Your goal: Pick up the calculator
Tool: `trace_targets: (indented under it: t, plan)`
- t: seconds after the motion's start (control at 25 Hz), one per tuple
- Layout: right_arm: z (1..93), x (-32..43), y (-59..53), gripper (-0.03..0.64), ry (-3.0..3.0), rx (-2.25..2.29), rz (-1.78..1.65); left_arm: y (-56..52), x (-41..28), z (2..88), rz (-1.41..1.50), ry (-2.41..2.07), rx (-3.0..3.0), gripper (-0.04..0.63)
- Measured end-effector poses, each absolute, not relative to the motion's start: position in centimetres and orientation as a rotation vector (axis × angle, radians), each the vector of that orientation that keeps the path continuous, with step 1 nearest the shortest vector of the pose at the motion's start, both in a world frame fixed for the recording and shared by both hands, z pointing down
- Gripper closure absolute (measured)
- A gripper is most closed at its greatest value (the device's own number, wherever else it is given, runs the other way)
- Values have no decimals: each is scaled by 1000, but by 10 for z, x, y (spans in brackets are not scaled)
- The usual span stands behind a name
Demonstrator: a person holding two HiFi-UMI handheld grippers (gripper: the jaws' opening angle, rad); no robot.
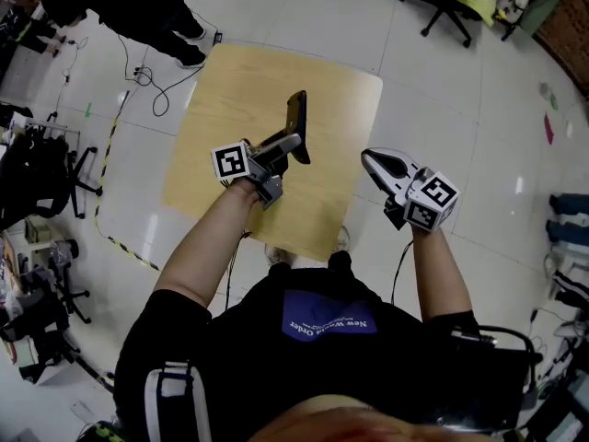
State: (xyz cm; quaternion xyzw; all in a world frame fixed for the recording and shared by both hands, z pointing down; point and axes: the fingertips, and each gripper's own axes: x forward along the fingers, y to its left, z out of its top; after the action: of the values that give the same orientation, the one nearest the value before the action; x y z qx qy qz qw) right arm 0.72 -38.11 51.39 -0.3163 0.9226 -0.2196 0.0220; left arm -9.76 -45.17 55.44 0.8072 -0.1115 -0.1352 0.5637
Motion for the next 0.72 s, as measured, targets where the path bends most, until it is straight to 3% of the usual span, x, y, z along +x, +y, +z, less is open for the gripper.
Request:
trace_targets:
  t: [0.72]
  plan:
    - [390,-116,-278,632,3041,-876,-397,-288,-305,407,-712,-175,1970,8]
